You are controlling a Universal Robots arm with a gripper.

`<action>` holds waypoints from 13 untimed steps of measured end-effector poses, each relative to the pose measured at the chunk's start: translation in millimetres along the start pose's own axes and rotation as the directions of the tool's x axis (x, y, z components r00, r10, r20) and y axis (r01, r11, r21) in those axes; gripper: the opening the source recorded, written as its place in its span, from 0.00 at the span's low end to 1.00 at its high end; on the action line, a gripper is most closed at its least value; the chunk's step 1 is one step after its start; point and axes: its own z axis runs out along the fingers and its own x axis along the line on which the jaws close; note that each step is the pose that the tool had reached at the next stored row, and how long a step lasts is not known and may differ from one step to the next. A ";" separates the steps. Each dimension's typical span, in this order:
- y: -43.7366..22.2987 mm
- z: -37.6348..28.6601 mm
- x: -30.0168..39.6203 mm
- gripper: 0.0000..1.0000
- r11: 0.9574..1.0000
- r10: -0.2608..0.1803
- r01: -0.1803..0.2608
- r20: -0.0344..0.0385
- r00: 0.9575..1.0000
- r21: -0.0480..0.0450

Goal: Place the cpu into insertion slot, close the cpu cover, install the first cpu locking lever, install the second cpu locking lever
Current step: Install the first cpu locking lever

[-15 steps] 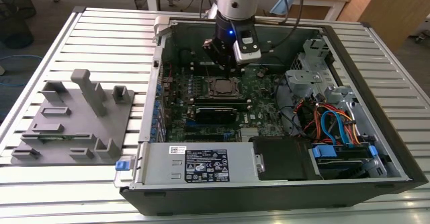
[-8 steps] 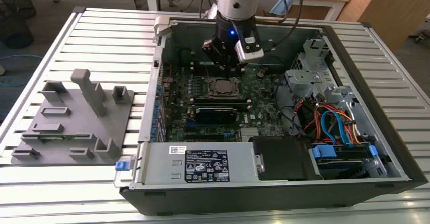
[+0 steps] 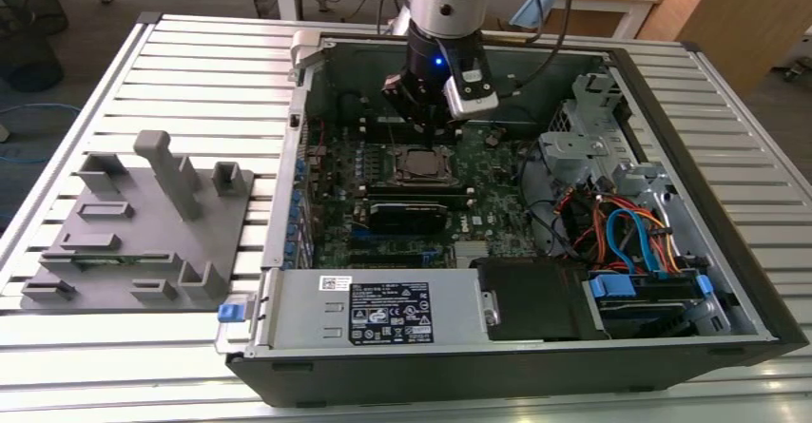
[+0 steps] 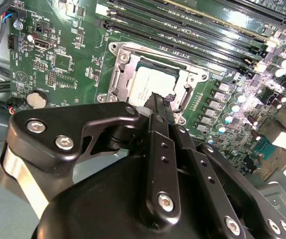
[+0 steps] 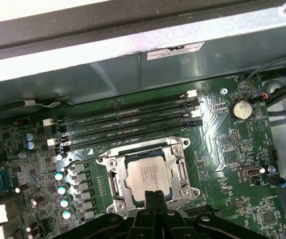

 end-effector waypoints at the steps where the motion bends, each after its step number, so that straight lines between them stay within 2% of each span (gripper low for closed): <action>1: 0.0 0.0 0.0 0.10 1.000 0.000 0.000 0.000 1.000 0.000; 6: 0.0 0.0 0.0 0.10 1.000 -0.011 0.011 0.000 1.000 0.000; 9: -0.1 0.0 0.1 0.10 0.999 -0.053 0.053 -0.001 0.999 -0.001; 13: -0.2 0.1 0.5 0.10 0.994 -0.108 0.108 -0.001 0.994 -0.002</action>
